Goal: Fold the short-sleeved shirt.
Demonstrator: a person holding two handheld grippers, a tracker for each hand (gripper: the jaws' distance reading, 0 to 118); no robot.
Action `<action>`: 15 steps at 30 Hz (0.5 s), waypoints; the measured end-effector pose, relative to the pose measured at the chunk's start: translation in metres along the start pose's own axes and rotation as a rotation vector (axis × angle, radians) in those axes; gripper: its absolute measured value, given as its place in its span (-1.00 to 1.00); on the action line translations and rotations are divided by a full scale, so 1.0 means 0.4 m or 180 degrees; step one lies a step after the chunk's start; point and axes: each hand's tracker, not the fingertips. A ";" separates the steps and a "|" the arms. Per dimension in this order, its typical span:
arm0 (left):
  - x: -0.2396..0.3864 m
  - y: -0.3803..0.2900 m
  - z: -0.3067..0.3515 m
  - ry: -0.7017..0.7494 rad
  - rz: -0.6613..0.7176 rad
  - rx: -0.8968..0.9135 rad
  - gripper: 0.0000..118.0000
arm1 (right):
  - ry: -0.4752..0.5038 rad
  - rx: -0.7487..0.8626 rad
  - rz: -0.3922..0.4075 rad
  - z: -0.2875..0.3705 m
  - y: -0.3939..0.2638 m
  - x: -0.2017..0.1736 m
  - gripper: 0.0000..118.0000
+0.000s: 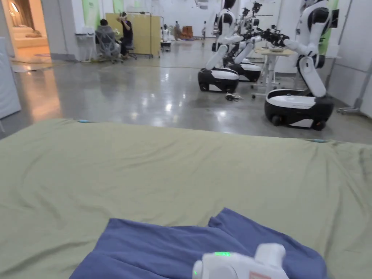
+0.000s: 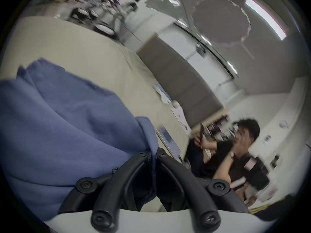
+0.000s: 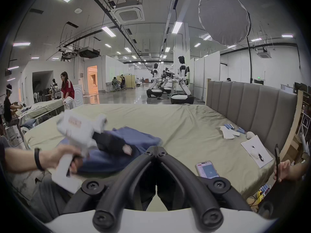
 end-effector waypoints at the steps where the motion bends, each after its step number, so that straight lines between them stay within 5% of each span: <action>1: 0.020 -0.029 -0.027 0.0042 -0.0148 -0.0123 -0.91 | -0.0012 -0.0029 -0.0001 0.001 -0.005 0.000 -1.00; 5: 0.059 -0.100 -0.035 0.0131 -0.0441 -0.0273 -0.83 | 0.0047 -0.0088 -0.0046 -0.007 -0.017 -0.005 -1.00; 9: 0.099 -0.070 0.147 0.0162 -0.0456 0.0416 0.22 | 0.0190 -0.0049 -0.0235 -0.020 -0.013 -0.010 -1.00; 15: 0.229 -0.060 0.562 0.1340 -0.1475 0.1464 0.29 | 0.0376 0.0039 -0.0235 -0.040 0.021 -0.052 -1.00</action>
